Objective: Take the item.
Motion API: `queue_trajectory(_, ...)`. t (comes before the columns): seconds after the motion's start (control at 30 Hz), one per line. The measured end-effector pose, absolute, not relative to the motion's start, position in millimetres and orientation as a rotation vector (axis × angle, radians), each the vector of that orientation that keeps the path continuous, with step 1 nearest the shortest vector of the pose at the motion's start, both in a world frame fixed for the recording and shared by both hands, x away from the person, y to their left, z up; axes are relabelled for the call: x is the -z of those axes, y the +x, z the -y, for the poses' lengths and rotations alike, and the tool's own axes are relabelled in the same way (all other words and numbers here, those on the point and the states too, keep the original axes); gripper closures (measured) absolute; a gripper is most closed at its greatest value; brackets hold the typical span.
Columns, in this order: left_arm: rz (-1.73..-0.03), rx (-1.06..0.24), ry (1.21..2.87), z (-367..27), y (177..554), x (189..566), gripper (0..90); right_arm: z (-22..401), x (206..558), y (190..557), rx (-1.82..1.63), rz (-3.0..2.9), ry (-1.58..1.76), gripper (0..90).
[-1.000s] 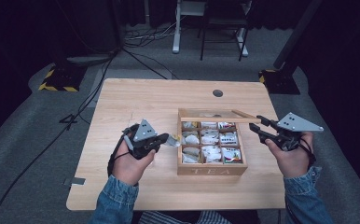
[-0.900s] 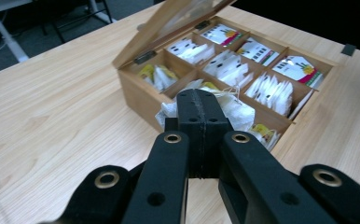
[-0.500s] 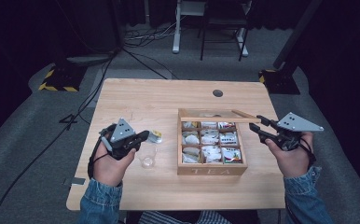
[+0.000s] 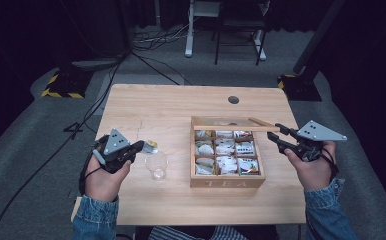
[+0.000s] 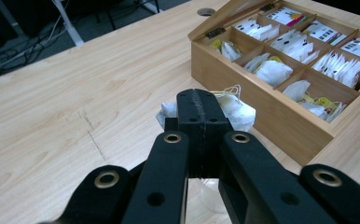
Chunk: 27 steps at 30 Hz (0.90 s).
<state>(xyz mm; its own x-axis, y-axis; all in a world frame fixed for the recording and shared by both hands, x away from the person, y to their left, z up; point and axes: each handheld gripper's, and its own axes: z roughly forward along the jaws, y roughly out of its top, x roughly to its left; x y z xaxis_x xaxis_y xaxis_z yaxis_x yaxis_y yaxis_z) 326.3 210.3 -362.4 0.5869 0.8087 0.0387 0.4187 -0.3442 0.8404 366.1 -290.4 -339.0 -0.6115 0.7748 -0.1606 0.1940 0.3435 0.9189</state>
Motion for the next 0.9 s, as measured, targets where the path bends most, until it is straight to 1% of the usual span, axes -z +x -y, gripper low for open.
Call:
queue_trajectory(0.13, -1.005, -0.583, 1.971, -213.9, 328.4, 366.7, 90.0, 290.6, 339.0, 366.2, -1.262, -2.015, 0.843, 60.0)
queue_trajectory(0.5, -1.017, -0.603, 2.036, -211.0, 332.4, 374.9, 90.0, 290.9, 339.1, 366.3, -1.264, -2.016, 0.843, 60.0)
queue_trajectory(0.9, -0.967, -0.624, 2.136, -195.8, 332.7, 379.9, 90.0, 290.9, 339.1, 366.3, -1.264, -2.017, 0.843, 60.0)
